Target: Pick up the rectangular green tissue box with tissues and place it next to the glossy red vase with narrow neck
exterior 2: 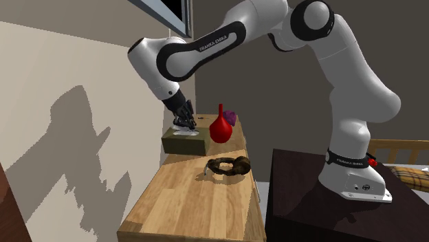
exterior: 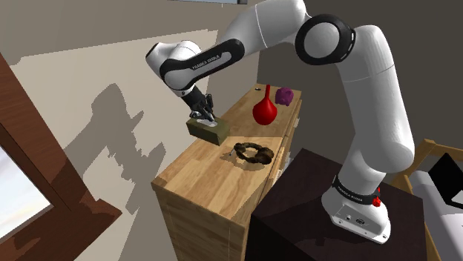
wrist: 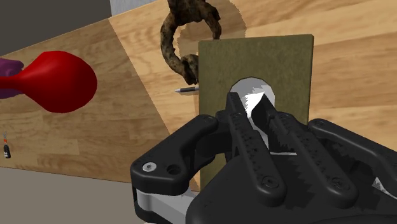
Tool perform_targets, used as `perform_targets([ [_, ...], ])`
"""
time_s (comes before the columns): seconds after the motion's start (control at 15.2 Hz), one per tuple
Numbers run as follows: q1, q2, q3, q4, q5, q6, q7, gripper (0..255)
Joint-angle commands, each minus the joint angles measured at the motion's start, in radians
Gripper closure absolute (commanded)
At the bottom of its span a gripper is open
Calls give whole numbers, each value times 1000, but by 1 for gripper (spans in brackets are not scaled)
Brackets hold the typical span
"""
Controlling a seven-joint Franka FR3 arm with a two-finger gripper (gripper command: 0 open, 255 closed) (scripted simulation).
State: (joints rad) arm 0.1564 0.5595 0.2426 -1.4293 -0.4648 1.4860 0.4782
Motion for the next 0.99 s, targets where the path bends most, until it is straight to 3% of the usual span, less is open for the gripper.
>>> perform_targets([
  [0.0,1,-9,1,12,2,-20,-7,255],
  [0.92,17,-39,2,151,3,-176,-66,255],
])
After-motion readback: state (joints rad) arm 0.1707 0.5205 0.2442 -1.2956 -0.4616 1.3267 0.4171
